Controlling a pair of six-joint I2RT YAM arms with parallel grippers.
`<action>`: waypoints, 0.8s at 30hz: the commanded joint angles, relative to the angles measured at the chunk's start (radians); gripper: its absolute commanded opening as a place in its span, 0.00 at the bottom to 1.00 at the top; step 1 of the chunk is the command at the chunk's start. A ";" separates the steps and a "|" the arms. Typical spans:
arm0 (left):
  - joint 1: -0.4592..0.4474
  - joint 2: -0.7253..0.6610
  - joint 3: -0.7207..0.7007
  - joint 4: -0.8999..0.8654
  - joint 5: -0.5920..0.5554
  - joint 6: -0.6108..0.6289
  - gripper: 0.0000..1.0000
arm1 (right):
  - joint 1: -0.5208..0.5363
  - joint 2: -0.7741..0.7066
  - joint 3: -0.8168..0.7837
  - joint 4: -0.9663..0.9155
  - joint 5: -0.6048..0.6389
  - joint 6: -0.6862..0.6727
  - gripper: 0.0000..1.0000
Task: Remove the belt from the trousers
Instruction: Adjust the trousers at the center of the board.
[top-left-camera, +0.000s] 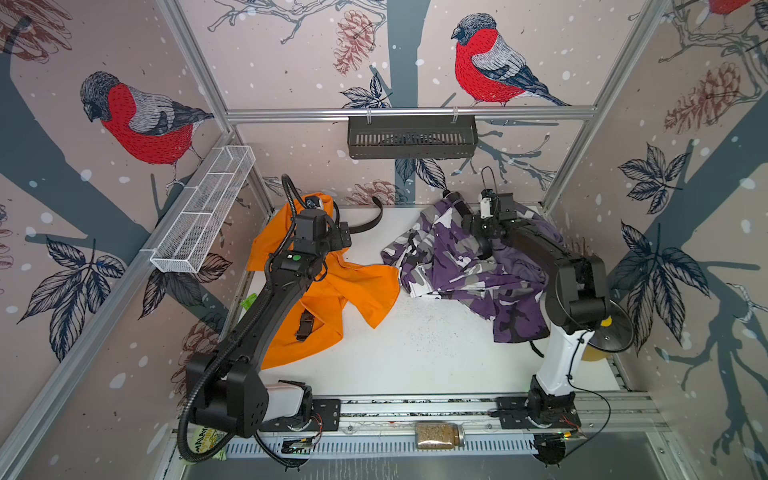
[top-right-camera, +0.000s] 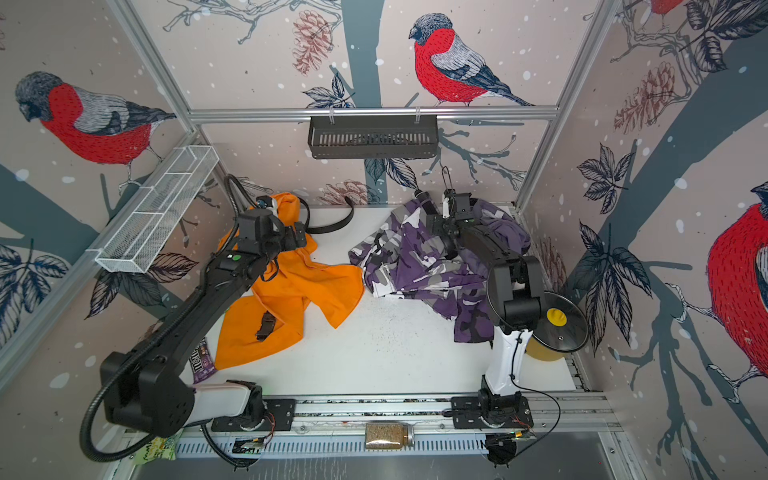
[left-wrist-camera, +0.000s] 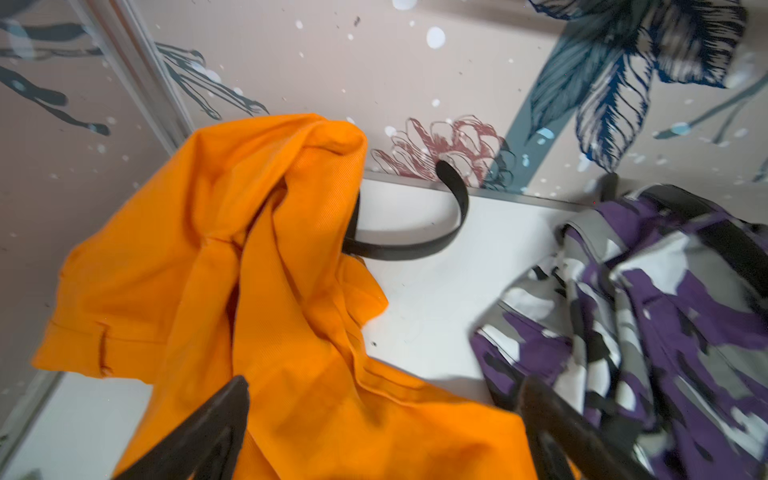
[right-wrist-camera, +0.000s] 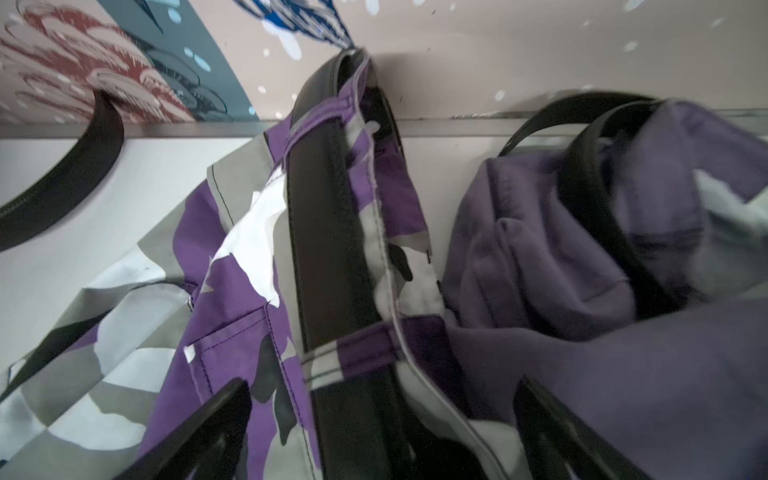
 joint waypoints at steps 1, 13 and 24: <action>-0.032 -0.075 -0.061 -0.025 0.096 -0.080 1.00 | 0.001 0.077 0.080 -0.045 -0.074 -0.061 0.98; -0.070 -0.269 -0.173 -0.089 0.008 -0.089 0.99 | 0.160 -0.225 -0.006 -0.028 -0.049 -0.184 0.00; -0.055 -0.341 -0.165 -0.042 -0.107 -0.098 0.99 | 0.702 -0.642 -0.351 -0.056 0.225 -0.044 0.00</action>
